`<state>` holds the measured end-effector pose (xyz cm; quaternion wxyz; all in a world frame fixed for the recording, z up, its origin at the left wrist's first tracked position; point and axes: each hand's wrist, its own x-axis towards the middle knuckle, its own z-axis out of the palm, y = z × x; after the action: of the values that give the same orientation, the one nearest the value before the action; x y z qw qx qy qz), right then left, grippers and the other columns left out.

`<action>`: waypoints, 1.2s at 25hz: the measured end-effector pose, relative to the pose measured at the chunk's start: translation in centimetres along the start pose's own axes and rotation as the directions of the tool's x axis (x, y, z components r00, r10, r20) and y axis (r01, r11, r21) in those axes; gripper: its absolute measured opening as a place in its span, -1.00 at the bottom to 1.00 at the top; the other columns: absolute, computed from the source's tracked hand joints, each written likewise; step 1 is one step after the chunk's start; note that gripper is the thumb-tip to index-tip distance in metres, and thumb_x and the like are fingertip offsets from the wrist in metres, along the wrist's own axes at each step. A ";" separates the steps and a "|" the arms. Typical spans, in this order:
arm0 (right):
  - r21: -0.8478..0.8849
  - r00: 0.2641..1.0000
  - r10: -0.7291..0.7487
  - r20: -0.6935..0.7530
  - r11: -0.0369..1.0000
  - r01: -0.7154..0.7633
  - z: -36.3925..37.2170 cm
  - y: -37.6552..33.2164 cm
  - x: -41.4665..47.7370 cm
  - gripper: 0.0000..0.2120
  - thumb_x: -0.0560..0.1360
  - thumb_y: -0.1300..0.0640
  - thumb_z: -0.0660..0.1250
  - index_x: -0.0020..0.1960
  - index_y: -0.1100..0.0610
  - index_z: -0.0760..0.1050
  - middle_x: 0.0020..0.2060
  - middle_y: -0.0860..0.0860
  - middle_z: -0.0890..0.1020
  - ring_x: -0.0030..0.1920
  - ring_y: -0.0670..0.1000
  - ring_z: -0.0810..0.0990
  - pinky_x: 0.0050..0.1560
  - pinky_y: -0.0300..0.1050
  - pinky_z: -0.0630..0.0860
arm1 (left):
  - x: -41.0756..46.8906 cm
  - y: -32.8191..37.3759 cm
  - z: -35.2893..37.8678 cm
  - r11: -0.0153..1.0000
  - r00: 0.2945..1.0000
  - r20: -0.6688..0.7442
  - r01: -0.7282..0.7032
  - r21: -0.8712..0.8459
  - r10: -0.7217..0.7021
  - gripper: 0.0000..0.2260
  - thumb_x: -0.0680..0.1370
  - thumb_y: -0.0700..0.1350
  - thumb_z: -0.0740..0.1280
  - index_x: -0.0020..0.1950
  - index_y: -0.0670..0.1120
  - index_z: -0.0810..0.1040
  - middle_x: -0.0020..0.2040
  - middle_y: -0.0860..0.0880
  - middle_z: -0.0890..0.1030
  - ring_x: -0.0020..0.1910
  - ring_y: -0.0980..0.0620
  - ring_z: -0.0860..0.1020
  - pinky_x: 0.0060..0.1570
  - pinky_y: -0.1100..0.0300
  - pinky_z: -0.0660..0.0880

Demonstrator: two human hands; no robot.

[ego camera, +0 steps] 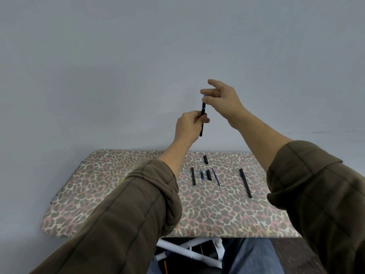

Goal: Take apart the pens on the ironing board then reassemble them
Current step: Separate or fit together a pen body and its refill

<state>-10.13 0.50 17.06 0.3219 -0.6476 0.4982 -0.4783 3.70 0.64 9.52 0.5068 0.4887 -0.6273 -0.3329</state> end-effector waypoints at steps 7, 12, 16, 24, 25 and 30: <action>-0.050 0.997 -0.011 -0.076 0.999 0.007 -0.1 -0.2 -0.1 -0.47 0.56 0.19 0.49 0.49 0.12 0.46 -0.01 0.05 0.76 0.15 -0.02 0.70 0.23 -0.08 0.59 | 0.1 0.0 0.0 1.000 1.000 0.002 -0.012 0.007 0.012 -0.85 0.67 -0.10 0.33 0.15 -0.08 0.67 -0.04 0.04 0.76 0.10 0.09 0.68 0.12 0.18 0.52; -0.028 1.000 -0.008 -0.005 1.000 0.007 -0.1 -0.3 -0.3 -0.40 0.57 0.22 0.43 0.57 0.13 0.37 0.12 -0.04 0.73 0.21 -0.10 0.66 0.28 -0.14 0.53 | -0.1 -0.3 0.1 1.000 1.000 -0.004 -0.002 -0.001 0.002 -0.83 0.67 -0.10 0.33 0.18 -0.10 0.67 -0.03 0.04 0.76 0.11 0.10 0.67 0.05 0.25 0.49; -0.062 0.996 -0.021 -0.084 0.998 0.016 0.2 -0.3 -0.3 -0.43 0.53 0.18 0.51 0.51 0.13 0.44 -0.02 0.01 0.73 0.09 -0.03 0.69 0.19 -0.11 0.58 | 0.0 0.1 0.0 1.000 1.000 0.004 -0.008 0.011 0.008 -0.83 0.67 -0.08 0.33 0.18 -0.08 0.67 -0.04 0.06 0.76 0.10 0.11 0.67 -0.02 0.32 0.47; -0.046 1.000 0.001 -0.017 0.999 -0.001 0.1 -0.7 -0.3 -0.38 0.56 0.20 0.46 0.57 0.12 0.36 0.10 -0.02 0.72 0.21 -0.05 0.66 0.28 -0.12 0.52 | -0.2 0.1 -0.2 1.000 1.000 -0.007 -0.003 0.010 0.003 -0.82 0.68 -0.09 0.31 0.19 -0.09 0.66 -0.02 0.04 0.76 0.12 0.10 0.66 0.01 0.29 0.47; -0.065 0.999 -0.001 -0.042 0.998 -0.002 0.2 -0.7 -0.3 -0.38 0.54 0.19 0.49 0.55 0.12 0.39 0.03 -0.01 0.72 0.15 -0.04 0.67 0.21 -0.12 0.56 | -0.2 0.2 -0.1 1.000 1.000 -0.005 -0.006 0.015 0.006 -0.82 0.68 -0.08 0.31 0.20 -0.09 0.66 -0.02 0.05 0.76 0.12 0.10 0.66 0.00 0.29 0.47; -0.095 1.000 0.013 0.005 0.995 -0.012 -0.1 -0.5 -0.2 -0.43 0.59 0.29 0.36 0.57 0.11 0.35 0.03 -0.03 0.76 0.22 -0.04 0.65 0.29 -0.10 0.49 | -0.2 0.1 -0.1 1.000 1.000 -0.006 -0.004 0.008 0.004 -0.82 0.68 -0.11 0.31 0.20 -0.10 0.66 -0.01 0.03 0.75 0.13 0.08 0.67 0.04 0.25 0.48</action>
<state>-10.05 0.83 17.51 0.2950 -0.6603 0.5237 -0.4502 3.73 0.89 9.54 0.5075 0.4904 -0.6281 -0.3277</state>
